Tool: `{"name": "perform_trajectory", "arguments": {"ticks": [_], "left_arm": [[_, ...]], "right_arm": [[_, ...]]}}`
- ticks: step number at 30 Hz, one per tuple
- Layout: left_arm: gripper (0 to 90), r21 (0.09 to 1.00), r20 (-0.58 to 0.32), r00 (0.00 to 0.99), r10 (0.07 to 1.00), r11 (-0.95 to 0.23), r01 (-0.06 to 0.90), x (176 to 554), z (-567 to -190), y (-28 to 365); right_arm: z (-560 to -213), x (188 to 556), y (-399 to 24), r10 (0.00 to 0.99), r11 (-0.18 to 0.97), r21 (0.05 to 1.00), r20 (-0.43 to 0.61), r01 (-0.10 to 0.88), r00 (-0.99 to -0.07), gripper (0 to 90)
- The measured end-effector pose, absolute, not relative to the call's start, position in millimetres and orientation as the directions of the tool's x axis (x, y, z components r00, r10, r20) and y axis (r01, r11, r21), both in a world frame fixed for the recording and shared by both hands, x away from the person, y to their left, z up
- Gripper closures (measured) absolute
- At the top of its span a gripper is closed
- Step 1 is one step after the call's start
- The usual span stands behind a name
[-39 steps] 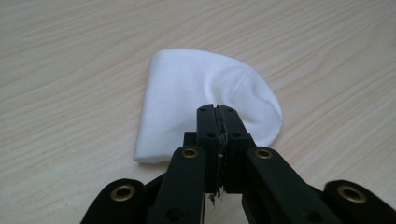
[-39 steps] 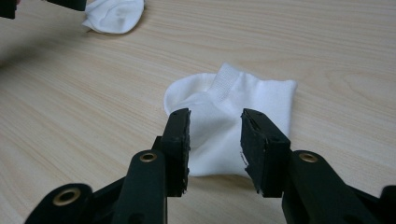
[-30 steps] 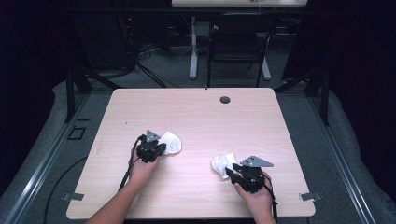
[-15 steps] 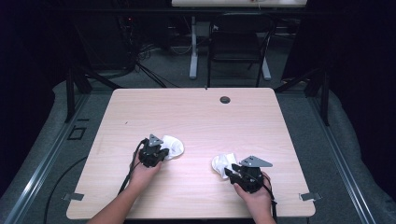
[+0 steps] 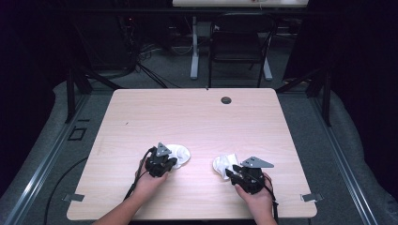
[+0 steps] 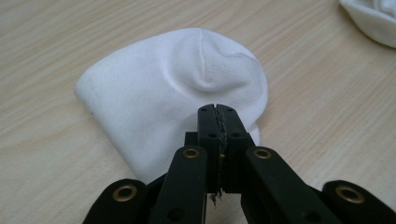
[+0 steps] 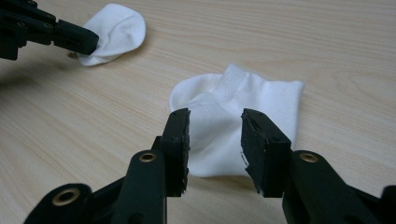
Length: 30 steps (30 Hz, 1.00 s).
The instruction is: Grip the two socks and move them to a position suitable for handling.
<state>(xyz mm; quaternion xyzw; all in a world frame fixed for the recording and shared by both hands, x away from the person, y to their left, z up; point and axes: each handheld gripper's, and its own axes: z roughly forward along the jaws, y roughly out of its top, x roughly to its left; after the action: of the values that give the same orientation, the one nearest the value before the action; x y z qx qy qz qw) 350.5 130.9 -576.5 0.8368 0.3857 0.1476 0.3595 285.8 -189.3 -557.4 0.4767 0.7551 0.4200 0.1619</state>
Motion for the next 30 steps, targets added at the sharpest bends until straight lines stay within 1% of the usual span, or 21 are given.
{"name": "perform_trajectory", "arguments": {"ticks": [4,12,17,30], "left_arm": [[89.5,0.717,-0.021,0.671,0.741,-0.456,0.526,343.0,-576.8,125.9],[89.5,0.723,-0.048,0.687,0.725,-0.449,0.525,327.7,-577.8,116.0],[89.5,0.722,-0.085,0.692,0.717,-0.434,0.539,315.4,-578.2,109.9],[89.4,0.728,-0.097,0.713,0.694,-0.439,0.527,290.0,-579.2,92.5]], "right_arm": [[-557.6,285.8,-189.1,0.856,0.195,0.788,0.154,0.584,-0.493,62.3],[-557.9,285.6,-187.5,0.856,0.199,0.787,0.151,0.584,-0.495,62.3],[-557.8,285.5,-186.6,0.854,0.202,0.788,0.149,0.582,-0.498,62.3],[-556.5,283.4,-184.1,0.850,0.210,0.789,0.144,0.577,-0.507,62.3]]}}
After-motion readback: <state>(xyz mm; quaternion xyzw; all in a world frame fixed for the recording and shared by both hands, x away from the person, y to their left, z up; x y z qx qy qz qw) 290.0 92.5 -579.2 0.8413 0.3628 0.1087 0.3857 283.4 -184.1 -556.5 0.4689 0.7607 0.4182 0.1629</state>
